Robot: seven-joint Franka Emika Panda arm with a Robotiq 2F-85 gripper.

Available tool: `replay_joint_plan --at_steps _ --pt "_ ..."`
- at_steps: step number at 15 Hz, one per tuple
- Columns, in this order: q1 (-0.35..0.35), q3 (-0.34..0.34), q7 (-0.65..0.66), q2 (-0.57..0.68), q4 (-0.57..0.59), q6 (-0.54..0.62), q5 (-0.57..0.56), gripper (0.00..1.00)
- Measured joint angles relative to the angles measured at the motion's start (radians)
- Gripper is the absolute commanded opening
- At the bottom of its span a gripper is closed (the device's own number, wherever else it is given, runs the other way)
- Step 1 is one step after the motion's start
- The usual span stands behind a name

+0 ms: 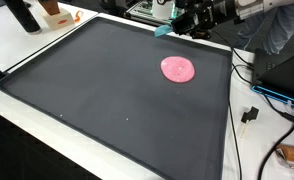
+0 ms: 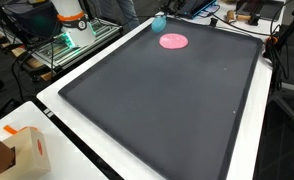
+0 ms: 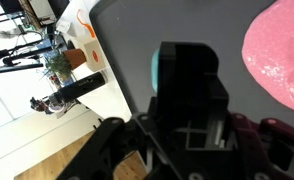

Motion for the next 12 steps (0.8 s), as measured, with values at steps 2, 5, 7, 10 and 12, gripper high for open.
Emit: replay_joint_plan --at_steps 2,5,7,10,12 --pt "0.008 -0.008 0.006 0.028 0.022 -0.017 0.0 0.26" --pt "0.015 -0.019 0.007 0.062 0.047 -0.032 0.0 0.26" --pt "0.017 -0.026 0.007 0.078 0.059 -0.034 0.0 0.26" --pt "0.017 -0.034 0.007 0.094 0.069 -0.034 0.0 0.26" --pt "0.017 -0.038 0.006 0.101 0.07 -0.034 0.0 0.26"
